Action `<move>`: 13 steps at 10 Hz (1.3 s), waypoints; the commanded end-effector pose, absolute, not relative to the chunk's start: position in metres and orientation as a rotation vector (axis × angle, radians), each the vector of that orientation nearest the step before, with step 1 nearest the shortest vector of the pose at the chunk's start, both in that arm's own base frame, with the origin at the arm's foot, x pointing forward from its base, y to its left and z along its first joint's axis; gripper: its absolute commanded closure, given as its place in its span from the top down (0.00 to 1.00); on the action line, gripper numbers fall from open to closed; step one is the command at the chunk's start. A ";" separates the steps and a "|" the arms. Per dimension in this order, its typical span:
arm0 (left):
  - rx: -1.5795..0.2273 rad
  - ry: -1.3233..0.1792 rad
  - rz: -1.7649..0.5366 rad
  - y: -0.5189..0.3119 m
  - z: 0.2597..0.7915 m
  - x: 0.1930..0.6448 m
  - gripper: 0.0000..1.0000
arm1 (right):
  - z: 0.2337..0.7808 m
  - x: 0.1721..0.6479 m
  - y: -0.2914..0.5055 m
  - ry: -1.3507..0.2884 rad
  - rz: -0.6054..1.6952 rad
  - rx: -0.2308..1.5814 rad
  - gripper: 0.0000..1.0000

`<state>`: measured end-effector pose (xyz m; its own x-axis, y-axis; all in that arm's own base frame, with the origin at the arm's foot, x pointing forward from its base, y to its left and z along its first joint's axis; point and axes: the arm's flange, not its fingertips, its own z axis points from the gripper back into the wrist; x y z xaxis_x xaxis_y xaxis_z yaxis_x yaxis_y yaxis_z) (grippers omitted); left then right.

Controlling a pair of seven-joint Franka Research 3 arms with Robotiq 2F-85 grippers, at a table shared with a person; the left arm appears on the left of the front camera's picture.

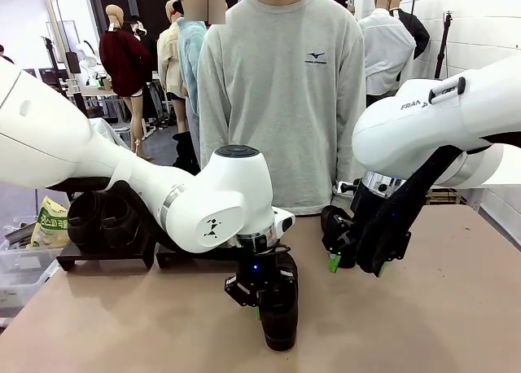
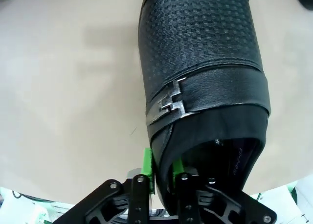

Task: Organize the shoes by placing them on the stand.
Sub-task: Place the Shoe from the middle of the table onto the Shoes Stand.

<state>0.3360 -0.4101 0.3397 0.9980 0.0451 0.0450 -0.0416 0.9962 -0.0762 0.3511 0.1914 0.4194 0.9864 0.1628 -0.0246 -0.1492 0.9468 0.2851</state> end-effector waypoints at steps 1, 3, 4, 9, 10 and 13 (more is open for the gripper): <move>-0.072 -0.040 0.059 -0.410 0.345 0.335 0.00 | 0.421 0.352 0.192 0.049 0.164 0.291 1.00; -0.089 -0.020 0.024 -0.405 0.352 0.330 0.00 | 0.421 0.352 0.192 0.049 0.164 0.291 1.00; -0.097 -0.017 0.010 -0.399 0.363 0.321 0.00 | 0.421 0.352 0.192 0.049 0.164 0.291 1.00; -0.180 -0.202 0.077 -0.303 0.485 0.280 0.00 | 0.421 0.352 0.192 0.049 0.164 0.291 1.00; -0.175 -0.263 0.133 -0.279 0.498 0.292 0.00 | 0.421 0.352 0.192 0.049 0.164 0.291 1.00; -0.223 -0.413 0.061 -0.229 0.513 0.356 0.00 | 0.421 0.352 0.192 0.049 0.164 0.291 1.00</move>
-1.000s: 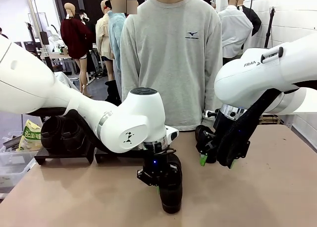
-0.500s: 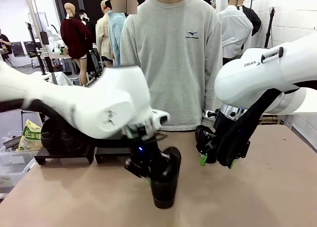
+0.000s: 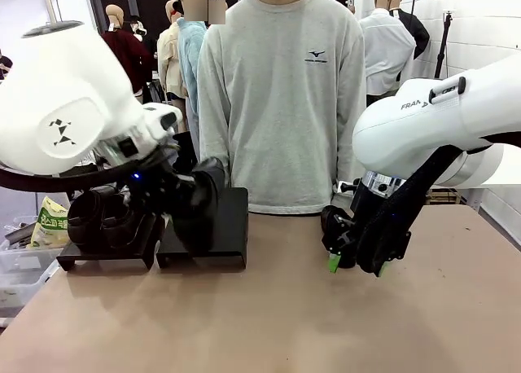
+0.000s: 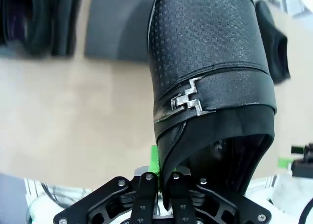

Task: Organize the shoes by placing them on the stand.
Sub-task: Place the Shoe from the middle of the table onto the Shoes Stand.

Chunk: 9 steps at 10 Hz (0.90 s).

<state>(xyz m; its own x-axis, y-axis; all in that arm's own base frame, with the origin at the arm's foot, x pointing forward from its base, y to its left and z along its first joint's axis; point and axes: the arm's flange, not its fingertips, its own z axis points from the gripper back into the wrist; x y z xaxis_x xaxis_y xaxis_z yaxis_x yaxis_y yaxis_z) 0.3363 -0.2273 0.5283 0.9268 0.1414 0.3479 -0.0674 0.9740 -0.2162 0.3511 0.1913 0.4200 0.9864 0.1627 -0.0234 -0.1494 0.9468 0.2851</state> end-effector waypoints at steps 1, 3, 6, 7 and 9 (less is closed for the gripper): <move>-0.203 -0.406 0.091 -0.214 0.504 0.378 0.00 | 0.421 0.352 0.192 0.049 0.164 0.291 1.00; -0.153 -0.382 0.159 -0.199 0.481 0.409 0.00 | 0.421 0.352 0.192 0.049 0.164 0.291 1.00; -0.129 -0.427 0.201 -0.186 0.466 0.441 0.00 | 0.421 0.352 0.192 0.049 0.164 0.291 1.00; -0.117 -0.447 0.204 -0.183 0.462 0.448 0.00 | 0.421 0.352 0.192 0.049 0.164 0.291 1.00; -0.087 -0.477 0.206 -0.174 0.454 0.460 0.00 | 0.421 0.352 0.192 0.049 0.164 0.291 1.00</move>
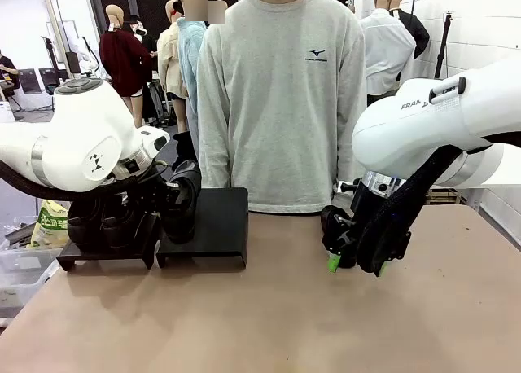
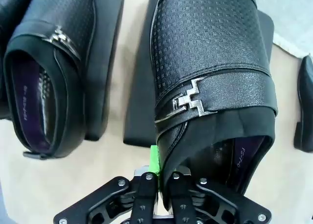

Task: Organize the shoes by placing them on the stand.
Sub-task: Place the Shoe from the middle of the table onto the Shoes Stand.

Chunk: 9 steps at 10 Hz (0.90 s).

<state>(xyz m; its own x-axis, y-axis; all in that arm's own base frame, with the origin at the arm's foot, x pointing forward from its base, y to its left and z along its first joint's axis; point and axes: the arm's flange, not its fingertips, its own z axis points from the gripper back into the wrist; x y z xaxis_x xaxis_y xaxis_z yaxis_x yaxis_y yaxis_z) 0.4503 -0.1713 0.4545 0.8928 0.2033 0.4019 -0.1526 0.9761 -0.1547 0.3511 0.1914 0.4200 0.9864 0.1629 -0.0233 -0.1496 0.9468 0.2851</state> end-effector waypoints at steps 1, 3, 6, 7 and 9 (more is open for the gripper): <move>-0.071 -0.479 0.208 -0.173 0.453 0.464 0.00 | 0.421 0.352 0.192 0.049 0.164 0.291 1.00; -0.057 -0.469 0.263 -0.167 0.454 0.468 0.00 | 0.421 0.352 0.192 0.049 0.164 0.291 1.00; -0.087 -0.445 0.193 -0.164 0.450 0.458 0.00 | 0.421 0.352 0.192 0.049 0.164 0.291 1.00; -0.079 -0.440 0.208 -0.162 0.447 0.460 0.00 | 0.421 0.352 0.192 0.049 0.164 0.291 1.00; -0.056 -0.501 0.132 -0.163 0.444 0.460 0.00 | 0.421 0.352 0.192 0.049 0.164 0.291 1.00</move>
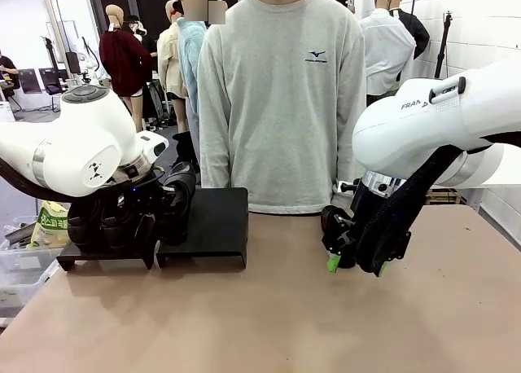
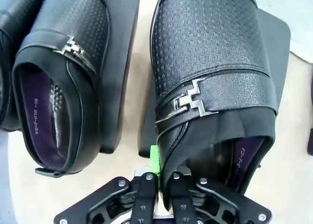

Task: Organize the shoes by placing them on the stand.
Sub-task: Place the Shoe from the middle of the table onto the Shoes Stand.

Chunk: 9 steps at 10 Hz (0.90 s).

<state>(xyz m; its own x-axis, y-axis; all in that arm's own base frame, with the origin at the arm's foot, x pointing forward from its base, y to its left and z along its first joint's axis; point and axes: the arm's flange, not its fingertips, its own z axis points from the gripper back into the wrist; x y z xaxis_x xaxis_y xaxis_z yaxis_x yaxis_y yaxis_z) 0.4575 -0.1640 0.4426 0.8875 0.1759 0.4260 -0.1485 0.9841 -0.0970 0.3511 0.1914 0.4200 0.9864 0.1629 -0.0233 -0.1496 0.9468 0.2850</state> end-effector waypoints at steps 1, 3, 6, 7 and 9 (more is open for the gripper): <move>-0.063 -0.519 0.109 -0.164 0.443 0.460 0.00 | 0.421 0.352 0.192 0.049 0.164 0.291 1.00; -0.053 -0.532 0.077 -0.167 0.431 0.461 0.00 | 0.421 0.352 0.192 0.049 0.164 0.291 1.00; -0.054 -0.496 0.116 -0.163 0.412 0.466 0.00 | 0.421 0.352 0.192 0.049 0.164 0.291 1.00; -0.061 -0.503 0.124 -0.161 0.408 0.468 0.00 | 0.421 0.352 0.192 0.049 0.164 0.291 1.00; -0.072 -0.510 0.125 -0.162 0.404 0.467 0.00 | 0.421 0.352 0.192 0.049 0.164 0.291 1.00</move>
